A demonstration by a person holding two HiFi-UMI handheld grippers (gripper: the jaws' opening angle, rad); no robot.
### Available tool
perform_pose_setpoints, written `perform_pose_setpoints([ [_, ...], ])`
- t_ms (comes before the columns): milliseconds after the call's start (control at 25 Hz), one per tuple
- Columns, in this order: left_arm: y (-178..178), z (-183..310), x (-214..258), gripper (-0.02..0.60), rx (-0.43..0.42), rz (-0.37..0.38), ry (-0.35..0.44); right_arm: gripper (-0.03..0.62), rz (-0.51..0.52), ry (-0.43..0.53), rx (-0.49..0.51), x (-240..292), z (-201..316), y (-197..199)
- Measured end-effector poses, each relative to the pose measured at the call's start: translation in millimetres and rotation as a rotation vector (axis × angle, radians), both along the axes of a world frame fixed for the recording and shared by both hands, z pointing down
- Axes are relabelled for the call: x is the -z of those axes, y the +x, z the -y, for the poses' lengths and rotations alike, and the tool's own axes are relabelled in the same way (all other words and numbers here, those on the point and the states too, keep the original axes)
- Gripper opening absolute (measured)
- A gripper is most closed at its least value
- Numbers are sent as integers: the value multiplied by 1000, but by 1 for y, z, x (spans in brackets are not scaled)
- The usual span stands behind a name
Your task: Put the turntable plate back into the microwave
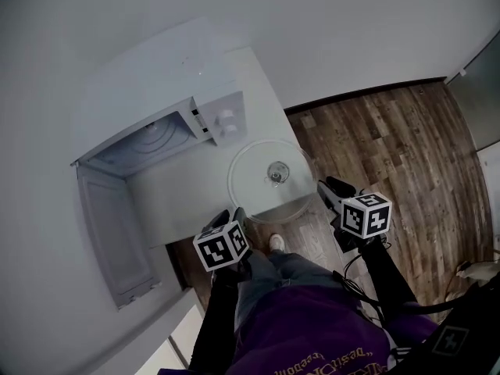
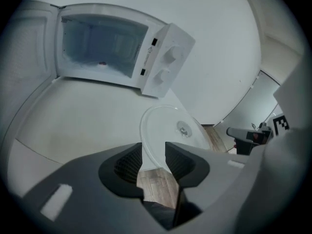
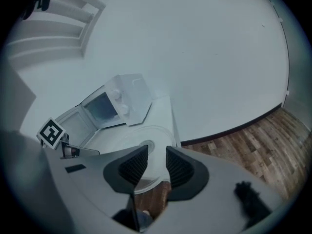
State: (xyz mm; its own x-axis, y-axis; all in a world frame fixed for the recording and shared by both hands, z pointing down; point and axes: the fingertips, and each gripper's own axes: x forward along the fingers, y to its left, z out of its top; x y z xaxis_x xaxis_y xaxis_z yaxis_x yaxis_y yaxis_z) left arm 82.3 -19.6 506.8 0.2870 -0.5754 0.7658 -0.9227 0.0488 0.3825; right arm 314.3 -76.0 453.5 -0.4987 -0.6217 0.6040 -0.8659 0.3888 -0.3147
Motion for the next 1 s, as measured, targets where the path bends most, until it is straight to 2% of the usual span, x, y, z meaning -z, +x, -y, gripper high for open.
perform_pose_setpoints([
  [120,-9,13,-12,155,20,-19,-63,109,35,-82,16,-18,17,4],
  [240,-11,20,-22,164,28,-40,-120,115,28,-159,35,-39,29,4],
  [440,-10,23,-36,166,45,-71,-179,115,53,-257,8,-66,39,7],
  [640,-9,23,-37,161,51,-89,-188,115,69,-309,17,-82,40,2],
  [840,-8,22,-37,167,63,-85,-185,109,87,-299,31,-84,46,-8],
  [1000,-10,23,-37,161,77,-86,-177,89,110,-321,-4,-85,47,-4],
])
